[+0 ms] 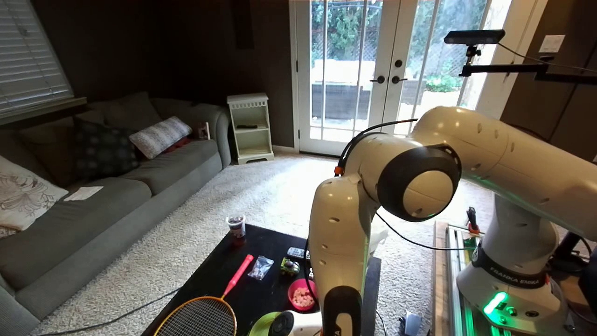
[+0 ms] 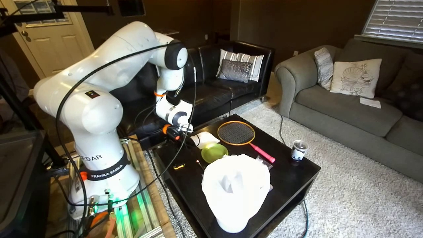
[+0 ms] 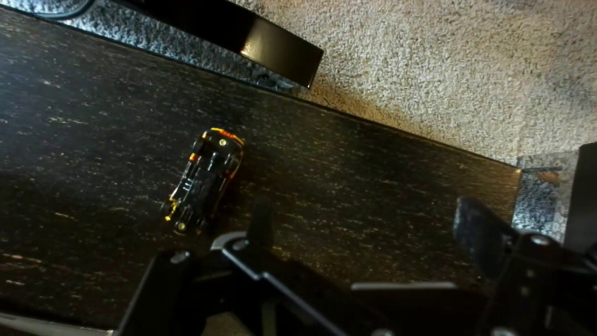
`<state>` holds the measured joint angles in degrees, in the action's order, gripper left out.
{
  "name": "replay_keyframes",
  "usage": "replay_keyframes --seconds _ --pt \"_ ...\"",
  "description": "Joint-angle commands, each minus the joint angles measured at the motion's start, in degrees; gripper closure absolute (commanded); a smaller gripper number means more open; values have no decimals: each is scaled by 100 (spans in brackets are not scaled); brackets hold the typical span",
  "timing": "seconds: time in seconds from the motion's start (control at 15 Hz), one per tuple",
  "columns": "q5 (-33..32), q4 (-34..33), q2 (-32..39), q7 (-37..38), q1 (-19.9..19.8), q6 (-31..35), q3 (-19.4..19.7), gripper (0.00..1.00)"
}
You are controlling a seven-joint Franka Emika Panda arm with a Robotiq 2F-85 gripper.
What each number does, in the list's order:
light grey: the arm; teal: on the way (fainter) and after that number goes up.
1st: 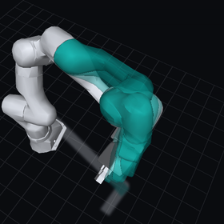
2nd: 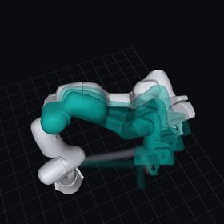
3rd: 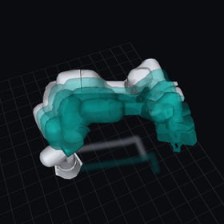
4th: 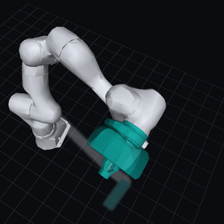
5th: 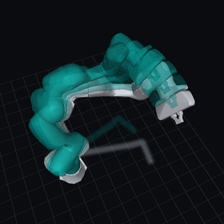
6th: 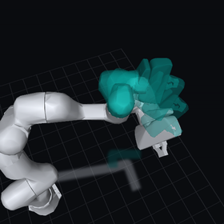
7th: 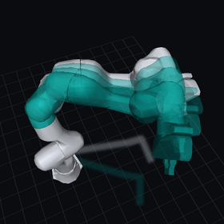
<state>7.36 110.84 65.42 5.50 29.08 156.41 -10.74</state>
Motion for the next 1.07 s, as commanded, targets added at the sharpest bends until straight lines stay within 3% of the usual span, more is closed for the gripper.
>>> replay_keyframes --seconds 0.0,1.0 --pt "-206 -45 42 136 -91 -23 -62 0" --pt "-177 -904 878 286 -476 -640 259 0"
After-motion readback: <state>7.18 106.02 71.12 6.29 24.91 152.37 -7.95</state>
